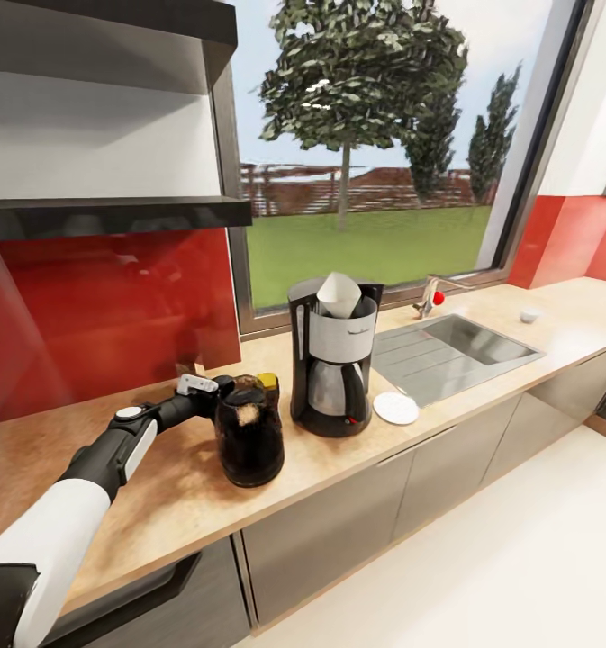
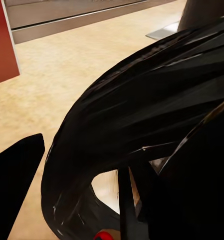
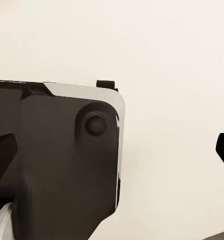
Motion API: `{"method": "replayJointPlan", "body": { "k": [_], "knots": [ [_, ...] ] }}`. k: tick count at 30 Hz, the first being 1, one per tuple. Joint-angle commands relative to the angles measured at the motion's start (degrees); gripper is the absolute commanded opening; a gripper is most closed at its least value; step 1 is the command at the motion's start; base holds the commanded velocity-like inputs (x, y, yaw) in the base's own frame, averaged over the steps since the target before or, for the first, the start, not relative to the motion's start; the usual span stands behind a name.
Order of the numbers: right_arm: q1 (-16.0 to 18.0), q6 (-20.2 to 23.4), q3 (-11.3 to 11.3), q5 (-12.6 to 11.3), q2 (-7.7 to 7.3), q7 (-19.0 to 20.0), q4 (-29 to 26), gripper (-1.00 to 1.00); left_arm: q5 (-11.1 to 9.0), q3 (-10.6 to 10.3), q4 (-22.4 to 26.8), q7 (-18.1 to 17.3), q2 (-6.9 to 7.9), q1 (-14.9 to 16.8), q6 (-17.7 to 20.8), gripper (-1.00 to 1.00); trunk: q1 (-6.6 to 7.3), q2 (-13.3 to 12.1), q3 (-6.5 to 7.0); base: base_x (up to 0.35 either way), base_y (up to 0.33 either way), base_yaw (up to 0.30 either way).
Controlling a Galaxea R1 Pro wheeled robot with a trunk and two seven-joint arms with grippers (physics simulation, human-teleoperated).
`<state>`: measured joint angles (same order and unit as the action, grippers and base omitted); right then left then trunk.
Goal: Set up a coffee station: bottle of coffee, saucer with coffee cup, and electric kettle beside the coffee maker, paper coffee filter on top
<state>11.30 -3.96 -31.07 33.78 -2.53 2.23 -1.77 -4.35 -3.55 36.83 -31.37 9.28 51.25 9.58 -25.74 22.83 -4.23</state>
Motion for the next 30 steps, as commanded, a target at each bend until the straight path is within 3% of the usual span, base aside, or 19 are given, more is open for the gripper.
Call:
{"method": "replayJointPlan", "body": {
  "k": [1, 30],
  "knots": [
    [0.0, -0.2, -0.5, 0.3, -0.02, 0.2, 0.0, 1.0, -0.3, -0.2, -2.9, 0.0, -0.01, 0.0, 0.5, -1.0, -0.05, 0.1, -0.14, 0.0, -0.071, 0.0],
    [0.0, -0.2, -0.5, 0.3, -0.1, 0.1, 0.0, 1.0, -0.1, -0.2, -2.9, -0.1, -0.71, -0.9, 0.4, -1.0, -0.05, 0.1, -0.14, 0.024, -0.018, 0.0]
  ]
}}
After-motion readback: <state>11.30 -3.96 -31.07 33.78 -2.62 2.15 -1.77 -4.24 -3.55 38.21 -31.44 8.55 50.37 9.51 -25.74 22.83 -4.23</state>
